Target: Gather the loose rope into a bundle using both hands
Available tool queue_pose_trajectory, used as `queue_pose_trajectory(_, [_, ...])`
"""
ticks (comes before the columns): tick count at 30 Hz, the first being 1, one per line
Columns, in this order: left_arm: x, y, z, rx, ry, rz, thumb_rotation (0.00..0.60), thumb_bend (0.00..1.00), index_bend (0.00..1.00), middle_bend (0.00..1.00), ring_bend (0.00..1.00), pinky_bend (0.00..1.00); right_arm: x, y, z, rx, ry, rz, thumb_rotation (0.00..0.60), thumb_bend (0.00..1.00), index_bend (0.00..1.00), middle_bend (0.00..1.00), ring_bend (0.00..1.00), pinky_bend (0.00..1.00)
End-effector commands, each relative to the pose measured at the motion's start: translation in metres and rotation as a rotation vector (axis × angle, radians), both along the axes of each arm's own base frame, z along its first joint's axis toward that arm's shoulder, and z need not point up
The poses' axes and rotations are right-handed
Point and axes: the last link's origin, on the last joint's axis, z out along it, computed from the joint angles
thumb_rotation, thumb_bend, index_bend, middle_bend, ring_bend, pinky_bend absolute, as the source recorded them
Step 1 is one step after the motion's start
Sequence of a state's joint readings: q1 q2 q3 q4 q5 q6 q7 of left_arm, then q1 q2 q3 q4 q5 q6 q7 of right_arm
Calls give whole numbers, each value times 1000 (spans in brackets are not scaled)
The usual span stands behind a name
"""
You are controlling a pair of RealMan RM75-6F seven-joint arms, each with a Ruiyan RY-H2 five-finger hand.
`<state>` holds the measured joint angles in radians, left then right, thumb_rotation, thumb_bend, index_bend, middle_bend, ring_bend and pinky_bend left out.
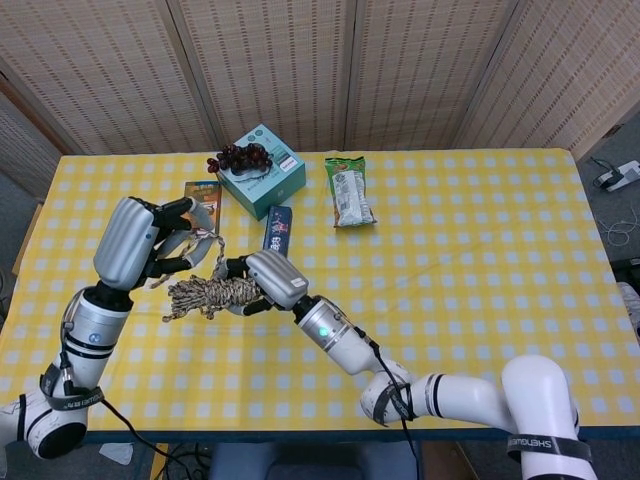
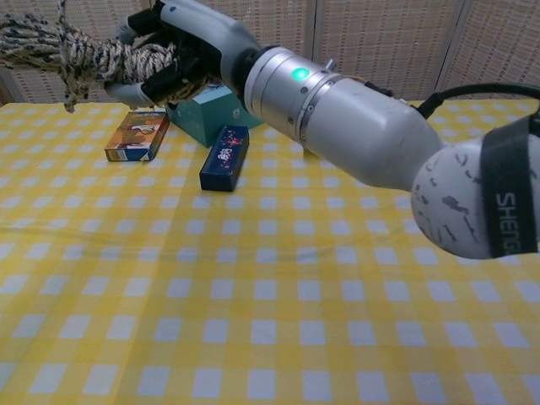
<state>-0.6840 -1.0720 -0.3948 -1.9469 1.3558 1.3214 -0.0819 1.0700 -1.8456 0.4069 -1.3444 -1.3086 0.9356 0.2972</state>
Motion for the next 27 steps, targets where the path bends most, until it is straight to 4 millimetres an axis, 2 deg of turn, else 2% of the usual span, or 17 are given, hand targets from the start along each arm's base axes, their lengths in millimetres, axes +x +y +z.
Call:
queue_pose_trajectory(1, [1, 5, -2, -3, 7, 19, 600, 397, 671, 1000, 982, 1000, 2, 3, -2, 7, 6, 17, 600, 320, 924, 716, 544, 558])
queue_pose_trajectory(12, [4, 21, -12, -66, -13, 88, 600, 397, 673, 1000, 982, 1000, 7, 15, -10, 70, -11, 94, 600, 277, 924, 716, 544, 567])
queue_pose_trajectory(22, [6, 22, -14, -74, -97, 67, 600, 397, 741, 1000, 988, 1000, 0, 24, -16, 199, -103, 49, 600, 265, 924, 718, 544, 589])
queue_pose_trajectory(27, [5, 24, -11, -63, -174, 71, 600, 397, 743, 1000, 989, 1000, -2, 26, -16, 248, -120, 36, 600, 264, 924, 718, 544, 599])
